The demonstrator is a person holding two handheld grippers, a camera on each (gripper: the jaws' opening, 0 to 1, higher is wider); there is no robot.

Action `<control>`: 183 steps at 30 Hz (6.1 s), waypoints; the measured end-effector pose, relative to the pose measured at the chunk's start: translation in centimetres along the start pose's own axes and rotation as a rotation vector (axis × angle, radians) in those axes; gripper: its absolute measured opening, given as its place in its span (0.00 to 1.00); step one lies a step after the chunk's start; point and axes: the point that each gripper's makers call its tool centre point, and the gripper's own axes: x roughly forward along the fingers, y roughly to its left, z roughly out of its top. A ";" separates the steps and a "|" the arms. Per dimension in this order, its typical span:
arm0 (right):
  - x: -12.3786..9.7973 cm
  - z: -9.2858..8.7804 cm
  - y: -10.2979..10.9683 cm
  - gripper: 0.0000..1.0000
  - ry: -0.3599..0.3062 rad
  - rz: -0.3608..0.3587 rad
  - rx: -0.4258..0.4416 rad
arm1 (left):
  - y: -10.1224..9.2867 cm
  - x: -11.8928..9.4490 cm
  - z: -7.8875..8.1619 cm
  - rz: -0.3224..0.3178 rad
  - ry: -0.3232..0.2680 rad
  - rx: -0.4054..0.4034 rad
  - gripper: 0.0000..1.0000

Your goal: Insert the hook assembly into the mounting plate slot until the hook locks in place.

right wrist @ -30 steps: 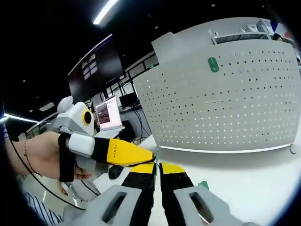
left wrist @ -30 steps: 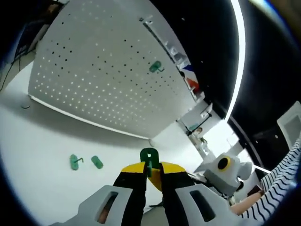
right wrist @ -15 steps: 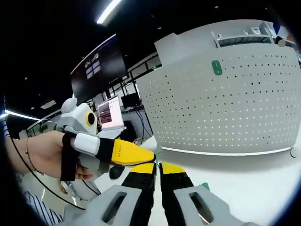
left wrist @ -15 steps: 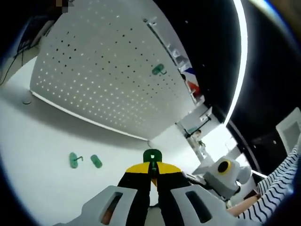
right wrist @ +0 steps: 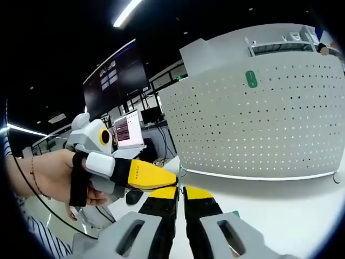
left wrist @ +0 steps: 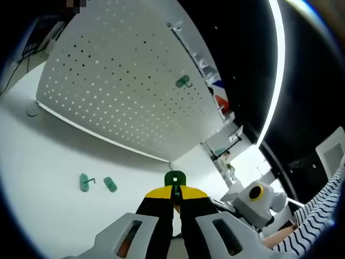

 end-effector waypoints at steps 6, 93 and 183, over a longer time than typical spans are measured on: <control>0.1 -0.1 0.0 0.06 0.006 -0.007 0.000 | 0.4 0.2 -0.1 0.053 0.021 0.076 0.02; -10.9 -9.9 -12.5 0.30 0.303 -0.383 -0.296 | -1.7 8.1 21.3 0.512 -0.488 0.736 0.02; -11.5 -9.2 -13.9 0.29 0.261 -0.439 -0.229 | -0.8 13.6 22.9 0.692 -0.550 0.617 0.03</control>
